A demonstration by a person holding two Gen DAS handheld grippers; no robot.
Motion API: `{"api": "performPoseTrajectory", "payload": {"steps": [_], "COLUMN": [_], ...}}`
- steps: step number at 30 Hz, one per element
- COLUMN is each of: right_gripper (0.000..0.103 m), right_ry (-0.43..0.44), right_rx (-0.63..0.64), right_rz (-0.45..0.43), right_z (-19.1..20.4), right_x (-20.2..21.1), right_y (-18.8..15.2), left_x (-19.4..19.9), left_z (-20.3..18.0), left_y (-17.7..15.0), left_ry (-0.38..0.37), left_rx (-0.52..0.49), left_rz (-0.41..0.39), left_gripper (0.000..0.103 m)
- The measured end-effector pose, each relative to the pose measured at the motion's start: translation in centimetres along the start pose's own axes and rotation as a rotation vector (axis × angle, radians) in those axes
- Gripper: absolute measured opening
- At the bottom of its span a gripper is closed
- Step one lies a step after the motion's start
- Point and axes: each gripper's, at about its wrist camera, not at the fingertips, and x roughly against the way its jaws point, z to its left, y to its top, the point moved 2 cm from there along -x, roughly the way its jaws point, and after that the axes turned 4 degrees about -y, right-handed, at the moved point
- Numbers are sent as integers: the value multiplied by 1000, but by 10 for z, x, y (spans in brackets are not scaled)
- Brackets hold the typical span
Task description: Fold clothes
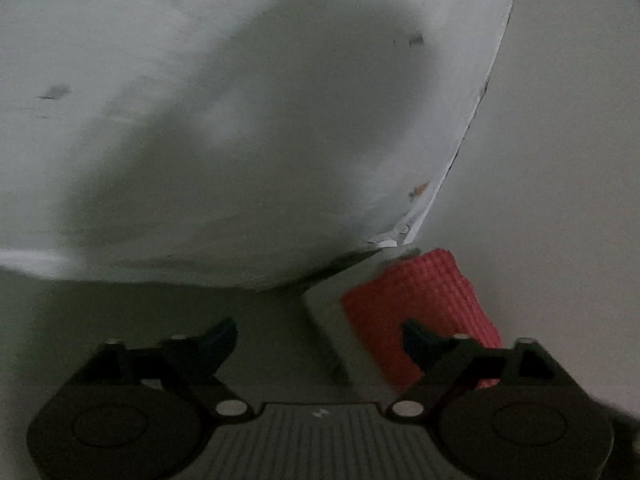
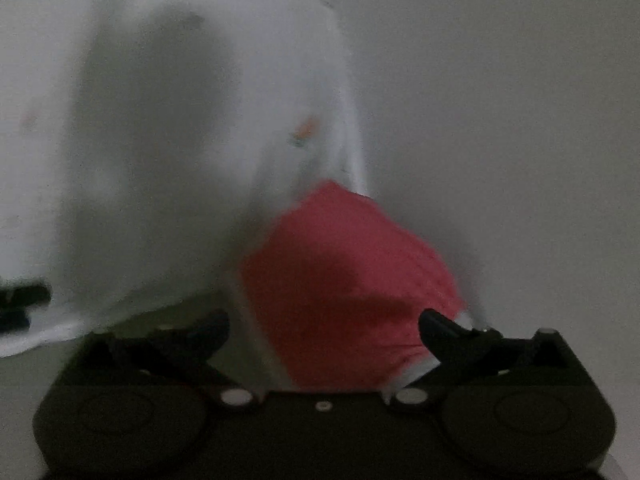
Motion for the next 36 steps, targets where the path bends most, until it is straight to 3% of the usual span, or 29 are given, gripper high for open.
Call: {"api": "performPoseTrajectory", "payload": {"steps": [4,9,13,15,18,23,26,32,36], "right_gripper": [103,103,103,103,103,103,103,103,103], "right_ry": [74,145,199,190,205,225,192,171,155], "right_rx": [82,174,220,238,228,213,243,266,308], "right_rz": [-61,-111,-128,-142,-110,-52,-20,57,59], "right_z": [42,102,155,177,203,239,258,275,285], "right_x": [61,124,164,195,238,291,322,372,393], "right_y": [-6,-20,-40,-56,-80,-130,-163,-208,-229], "left_x": [98,182,257,289,326,371,394,444,466], "left_z": [8,34,47,52,66,102,118,142,153], "left_y": [-29,-34,-39,-45,-55,-86,-107,-134,-151], "left_ry": [57,215,329,370,351,199,228,283,305], "left_rx": [0,63,-44,-80,-92,-13,17,41,32], "left_rz": [-105,-137,-314,-344,-285,-159,-65,20,61], "left_gripper": [103,103,103,103,103,103,103,103,103]}}
